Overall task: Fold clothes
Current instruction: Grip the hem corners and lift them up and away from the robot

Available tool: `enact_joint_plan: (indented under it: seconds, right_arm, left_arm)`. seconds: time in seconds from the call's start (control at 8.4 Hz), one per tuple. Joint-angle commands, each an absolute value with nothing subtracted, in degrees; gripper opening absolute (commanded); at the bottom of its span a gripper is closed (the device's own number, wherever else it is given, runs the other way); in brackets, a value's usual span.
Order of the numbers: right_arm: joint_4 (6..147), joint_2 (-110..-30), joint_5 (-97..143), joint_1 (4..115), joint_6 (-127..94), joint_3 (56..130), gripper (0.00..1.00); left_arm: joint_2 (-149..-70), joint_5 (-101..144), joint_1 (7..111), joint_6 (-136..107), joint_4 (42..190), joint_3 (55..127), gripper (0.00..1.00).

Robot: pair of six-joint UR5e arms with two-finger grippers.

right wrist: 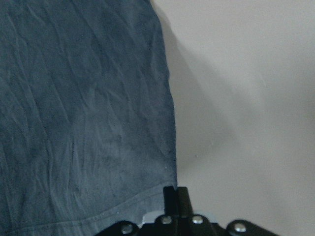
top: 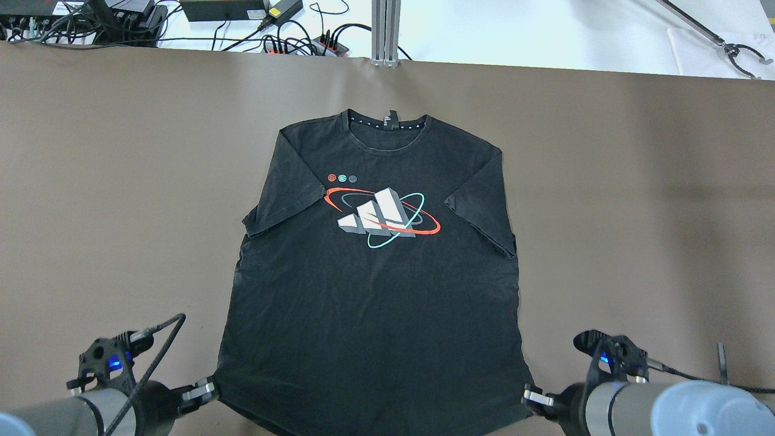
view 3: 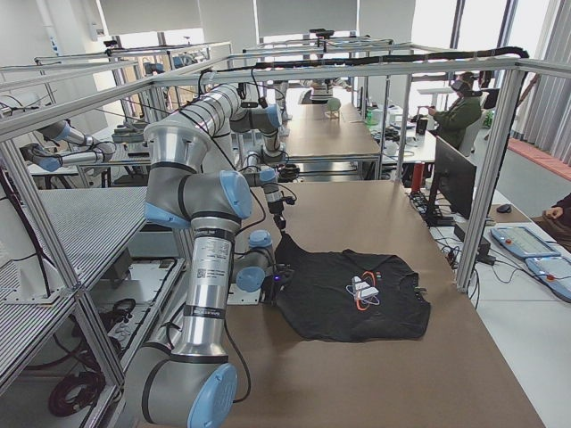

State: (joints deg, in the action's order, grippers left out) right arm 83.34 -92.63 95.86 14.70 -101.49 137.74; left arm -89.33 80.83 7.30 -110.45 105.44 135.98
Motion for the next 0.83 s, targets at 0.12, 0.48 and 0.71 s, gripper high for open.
enact_joint_plan:
  seconds: [0.12,0.48,0.71]
  right_arm:
    - [98.79,-75.78,104.75,32.99,-81.98,126.25,0.0]
    - [99.05,-71.91,106.26,44.35,-69.99,119.55,0.0]
    - [99.14,-68.57,106.26,48.5,-68.91,115.42,0.0]
  left_arm:
    - [-102.45,94.8,28.16,-94.52,101.34,124.24,0.0]
    - [-108.36,102.45,40.47,-88.79,101.43,116.04,0.0]
    - [-109.94,103.1,43.85,-88.77,101.51,114.35,0.0]
